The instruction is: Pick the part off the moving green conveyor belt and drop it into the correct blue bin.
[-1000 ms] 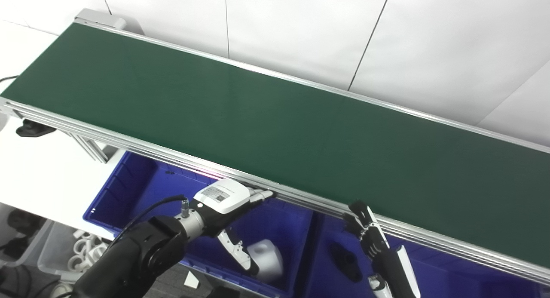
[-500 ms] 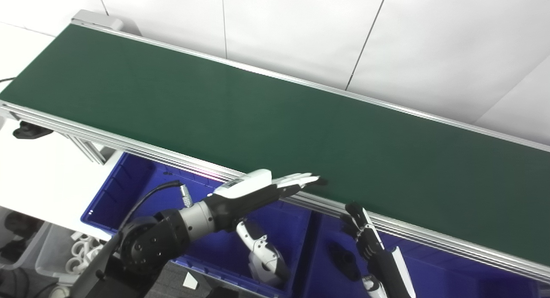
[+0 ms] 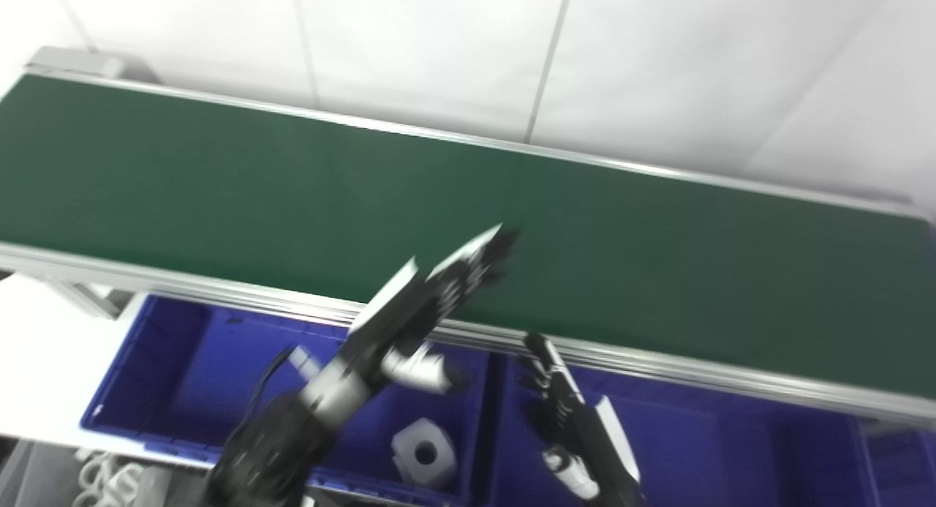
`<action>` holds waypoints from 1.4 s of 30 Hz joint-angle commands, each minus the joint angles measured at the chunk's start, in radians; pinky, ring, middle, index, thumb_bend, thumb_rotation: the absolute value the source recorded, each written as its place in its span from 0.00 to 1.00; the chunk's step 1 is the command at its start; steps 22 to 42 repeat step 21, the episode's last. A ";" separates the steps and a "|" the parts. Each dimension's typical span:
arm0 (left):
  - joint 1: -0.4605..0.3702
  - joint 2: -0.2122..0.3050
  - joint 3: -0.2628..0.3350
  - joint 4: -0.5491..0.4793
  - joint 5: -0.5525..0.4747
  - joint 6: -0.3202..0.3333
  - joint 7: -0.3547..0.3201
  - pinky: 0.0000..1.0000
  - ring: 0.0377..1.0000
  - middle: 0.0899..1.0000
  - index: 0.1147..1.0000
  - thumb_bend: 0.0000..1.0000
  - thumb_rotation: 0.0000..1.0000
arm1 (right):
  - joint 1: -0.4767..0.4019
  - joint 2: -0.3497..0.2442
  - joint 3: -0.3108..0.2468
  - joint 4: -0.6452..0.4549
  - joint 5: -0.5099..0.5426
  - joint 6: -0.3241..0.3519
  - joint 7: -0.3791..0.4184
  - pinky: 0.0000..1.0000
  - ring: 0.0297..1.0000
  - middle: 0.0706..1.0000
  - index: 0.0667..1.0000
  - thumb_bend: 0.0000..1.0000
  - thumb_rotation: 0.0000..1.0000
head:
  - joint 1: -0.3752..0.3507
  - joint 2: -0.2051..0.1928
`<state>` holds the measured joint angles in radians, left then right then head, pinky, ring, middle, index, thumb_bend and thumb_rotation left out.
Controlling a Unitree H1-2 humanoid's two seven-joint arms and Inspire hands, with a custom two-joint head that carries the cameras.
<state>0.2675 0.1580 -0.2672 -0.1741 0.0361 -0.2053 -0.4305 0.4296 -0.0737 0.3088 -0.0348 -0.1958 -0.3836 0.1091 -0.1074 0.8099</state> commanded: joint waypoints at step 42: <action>-0.004 0.033 -0.098 0.166 0.181 -0.262 0.139 0.85 0.93 0.95 0.91 1.00 0.70 | 0.008 -0.007 0.023 0.048 -0.011 -0.085 -0.051 0.93 0.96 1.00 0.98 0.90 0.96 | -0.003 -0.018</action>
